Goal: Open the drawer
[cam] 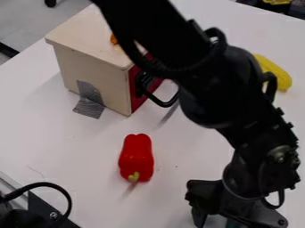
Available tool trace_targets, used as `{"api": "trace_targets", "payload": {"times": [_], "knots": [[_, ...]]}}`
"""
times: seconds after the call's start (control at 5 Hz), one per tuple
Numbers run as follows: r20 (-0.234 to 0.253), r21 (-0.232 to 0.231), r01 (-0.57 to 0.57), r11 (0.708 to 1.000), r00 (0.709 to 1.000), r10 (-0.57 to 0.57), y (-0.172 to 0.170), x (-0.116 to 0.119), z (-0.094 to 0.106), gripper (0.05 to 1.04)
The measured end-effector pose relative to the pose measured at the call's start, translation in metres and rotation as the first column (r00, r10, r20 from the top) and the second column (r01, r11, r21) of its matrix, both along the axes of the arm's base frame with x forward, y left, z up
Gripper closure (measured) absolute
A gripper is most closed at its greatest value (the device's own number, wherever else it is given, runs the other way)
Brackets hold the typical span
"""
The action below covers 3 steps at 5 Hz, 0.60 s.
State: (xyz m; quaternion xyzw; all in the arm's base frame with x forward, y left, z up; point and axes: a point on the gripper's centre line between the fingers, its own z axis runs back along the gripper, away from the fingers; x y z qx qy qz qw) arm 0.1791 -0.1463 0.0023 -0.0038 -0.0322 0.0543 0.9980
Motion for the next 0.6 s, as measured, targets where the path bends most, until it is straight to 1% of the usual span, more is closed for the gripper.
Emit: {"api": "trace_targets", "payload": {"times": [0.2, 0.4, 0.6], "knots": [[-0.015, 0.011, -0.002, 1.0, 1.0, 0.002, 0.002, -0.003, -0.004, 0.084], [-0.005, -0.004, -0.012, 1.0, 1.0, 0.012, 0.007, -0.008, 0.003, 0.084], [0.028, -0.026, -0.008, 1.0, 1.0, 0.009, 0.007, -0.008, 0.023, 0.084]]}}
